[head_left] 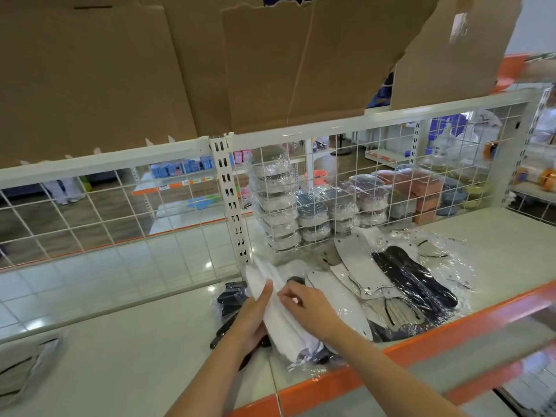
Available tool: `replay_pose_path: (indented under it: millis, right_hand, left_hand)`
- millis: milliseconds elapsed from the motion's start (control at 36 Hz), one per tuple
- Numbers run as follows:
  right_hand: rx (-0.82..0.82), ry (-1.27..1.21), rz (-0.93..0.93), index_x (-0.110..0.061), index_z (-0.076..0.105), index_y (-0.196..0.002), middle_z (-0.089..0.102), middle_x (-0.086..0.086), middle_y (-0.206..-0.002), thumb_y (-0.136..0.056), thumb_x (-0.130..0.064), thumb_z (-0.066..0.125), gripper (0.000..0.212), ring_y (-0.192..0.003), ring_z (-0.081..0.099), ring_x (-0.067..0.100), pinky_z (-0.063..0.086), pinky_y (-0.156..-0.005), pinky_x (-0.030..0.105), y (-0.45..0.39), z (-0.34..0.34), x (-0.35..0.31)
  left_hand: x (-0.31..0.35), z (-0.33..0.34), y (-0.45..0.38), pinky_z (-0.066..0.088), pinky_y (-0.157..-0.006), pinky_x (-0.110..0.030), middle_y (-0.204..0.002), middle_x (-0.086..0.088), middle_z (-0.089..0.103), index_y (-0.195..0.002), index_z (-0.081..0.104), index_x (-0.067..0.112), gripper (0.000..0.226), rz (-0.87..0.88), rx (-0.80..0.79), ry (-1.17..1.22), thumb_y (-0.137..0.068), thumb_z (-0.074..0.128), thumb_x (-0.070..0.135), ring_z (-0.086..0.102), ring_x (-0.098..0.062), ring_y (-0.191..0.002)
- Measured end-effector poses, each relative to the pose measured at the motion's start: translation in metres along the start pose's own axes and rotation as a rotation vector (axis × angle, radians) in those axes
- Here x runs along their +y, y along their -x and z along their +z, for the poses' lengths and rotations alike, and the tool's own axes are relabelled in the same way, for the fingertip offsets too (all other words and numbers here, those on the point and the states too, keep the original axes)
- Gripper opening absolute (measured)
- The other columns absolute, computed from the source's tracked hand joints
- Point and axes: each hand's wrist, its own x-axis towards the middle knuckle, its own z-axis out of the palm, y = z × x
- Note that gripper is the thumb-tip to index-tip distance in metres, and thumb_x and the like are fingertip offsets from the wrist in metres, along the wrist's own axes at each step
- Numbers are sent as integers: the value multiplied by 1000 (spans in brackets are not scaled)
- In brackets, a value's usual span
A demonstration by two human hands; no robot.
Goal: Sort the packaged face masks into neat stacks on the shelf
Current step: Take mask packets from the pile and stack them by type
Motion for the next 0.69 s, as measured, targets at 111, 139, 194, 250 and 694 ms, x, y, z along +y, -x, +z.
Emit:
replay_pose_path:
  millis: [111, 139, 194, 250, 694]
  right_hand:
    - [-182, -135, 38, -18, 69, -102, 70, 8, -95, -95, -26, 46, 25, -80, 64, 17, 51, -78, 29, 4, 3, -7]
    - [-178, -168, 51, -19, 70, -100, 70, 9, -96, -94, -25, 48, 24, -84, 65, 23, 52, -81, 33, 4, 2, -6]
    - [-119, -238, 87, -20, 71, -99, 71, 4, -98, -92, -21, 54, 19, -90, 65, 25, 52, -83, 31, 5, -2, -5]
    - [-13, -229, 136, -18, 70, -102, 69, -4, -100, -91, -13, 57, 18, -90, 65, 18, 50, -79, 19, 3, -7, 0]
    - [152, 485, 577, -15, 53, -123, 47, 3, -131, -96, -17, 39, 30, -121, 40, 19, 39, -103, 36, 24, -49, 82]
  left_hand:
    - [1, 0, 1, 54, -84, -38, -107, -20, 69, -116, 62, 0, 52, 13, 16, 65, -87, 53, 42, 66, -32, -102]
    - [0, -2, 1, 54, -83, -41, -106, -21, 69, -119, 59, -1, 45, 13, 47, 104, -89, 56, 33, 66, -34, -100]
    - [-1, -5, 1, 53, -74, -41, -102, -21, 68, -123, 55, -5, 36, 9, 106, 155, -92, 55, 13, 65, -34, -91]
    - [-1, -10, 2, 51, -71, -39, -101, -19, 68, -124, 53, -6, 32, 1, 126, 173, -93, 51, 5, 64, -31, -89]
    - [7, -26, 1, 45, -97, -49, -115, -22, 63, -123, 54, 1, 29, -37, 314, 18, -95, 52, 7, 59, -35, -103]
